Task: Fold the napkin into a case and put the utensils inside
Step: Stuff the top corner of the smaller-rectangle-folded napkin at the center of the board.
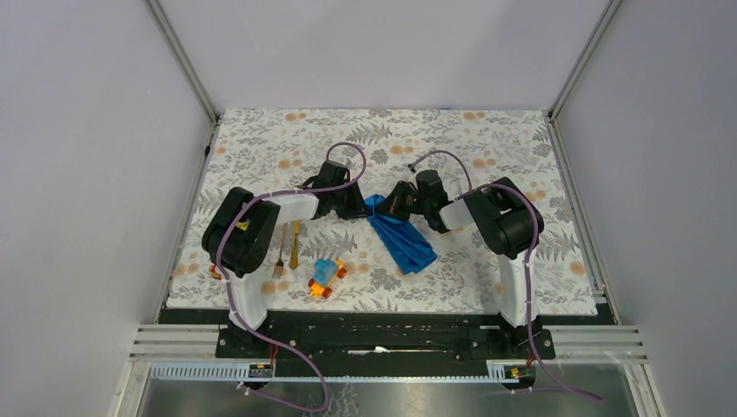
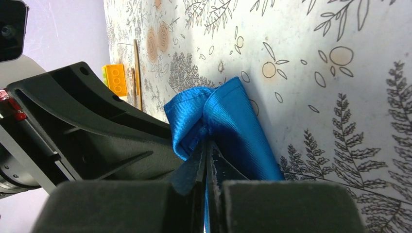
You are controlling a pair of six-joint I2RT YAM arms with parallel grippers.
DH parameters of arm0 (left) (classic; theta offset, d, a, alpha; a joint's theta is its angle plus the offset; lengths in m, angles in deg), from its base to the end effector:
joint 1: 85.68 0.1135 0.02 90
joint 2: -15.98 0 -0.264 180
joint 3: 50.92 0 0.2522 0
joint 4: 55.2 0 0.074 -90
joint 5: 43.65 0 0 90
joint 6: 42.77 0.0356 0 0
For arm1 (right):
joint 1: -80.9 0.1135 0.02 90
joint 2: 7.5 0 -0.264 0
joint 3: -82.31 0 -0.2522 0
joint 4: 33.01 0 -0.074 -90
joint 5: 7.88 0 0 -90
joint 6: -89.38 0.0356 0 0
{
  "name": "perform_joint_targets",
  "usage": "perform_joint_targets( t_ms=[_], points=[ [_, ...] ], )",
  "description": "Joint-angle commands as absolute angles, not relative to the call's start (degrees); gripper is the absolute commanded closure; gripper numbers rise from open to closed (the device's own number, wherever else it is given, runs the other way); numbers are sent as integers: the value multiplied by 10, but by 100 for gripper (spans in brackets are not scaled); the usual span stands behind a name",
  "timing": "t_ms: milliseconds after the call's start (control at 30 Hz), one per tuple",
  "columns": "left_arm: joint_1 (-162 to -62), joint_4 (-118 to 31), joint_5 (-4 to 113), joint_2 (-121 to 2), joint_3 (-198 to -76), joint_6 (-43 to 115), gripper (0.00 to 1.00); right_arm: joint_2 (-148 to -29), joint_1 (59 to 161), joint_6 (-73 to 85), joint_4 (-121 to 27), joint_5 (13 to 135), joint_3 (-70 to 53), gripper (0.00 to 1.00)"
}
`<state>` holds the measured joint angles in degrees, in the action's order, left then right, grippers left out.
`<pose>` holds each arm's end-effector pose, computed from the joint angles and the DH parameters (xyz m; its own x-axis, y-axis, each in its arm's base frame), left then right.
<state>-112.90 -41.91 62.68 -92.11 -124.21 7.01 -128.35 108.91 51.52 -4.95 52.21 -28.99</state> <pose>0.3345 -0.1833 0.1400 -0.8966 -0.2357 -0.3749 0.0354 0.8058 -0.5911 0.3500 0.2063 0.0982 -0.8599 0.3178 -0.3996 -0.2120 0.4898 0.8457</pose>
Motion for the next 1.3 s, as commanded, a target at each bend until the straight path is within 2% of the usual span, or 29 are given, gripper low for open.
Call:
perform_joint_targets(
  t_ms=[0,133,200,333,500,567,700,767,1067,1267],
  points=[
    [-1136,-438,620,-944,-1251,71,76,-1301,1105,522,-15,530,-269,100],
    [-1139,-437,615,-931,-1244,69,76,-1317,1103,515,-19,554,-249,99],
    [-1138,-430,614,-913,-1235,74,71,-1310,1099,510,-30,549,-249,97],
    [-1123,-432,627,-871,-1215,73,67,-1279,1092,498,-57,536,-262,87],
    [-1095,-435,633,-863,-1210,71,70,-1254,1086,503,-52,521,-287,85],
    [-1088,-440,638,-874,-1212,71,72,-1246,1086,501,-49,518,-293,86],
    [-1085,-440,642,-905,-1226,71,77,-1245,1087,495,-54,513,-286,98],
    [-1090,-444,643,-920,-1231,68,78,-1256,1088,497,-50,512,-278,100],
    [-1133,-417,617,-963,-1283,73,78,-1362,1109,534,-3,538,-222,100],
    [-1131,-404,599,-917,-1256,85,69,-1346,1101,523,-3,551,-245,100]
  ],
)
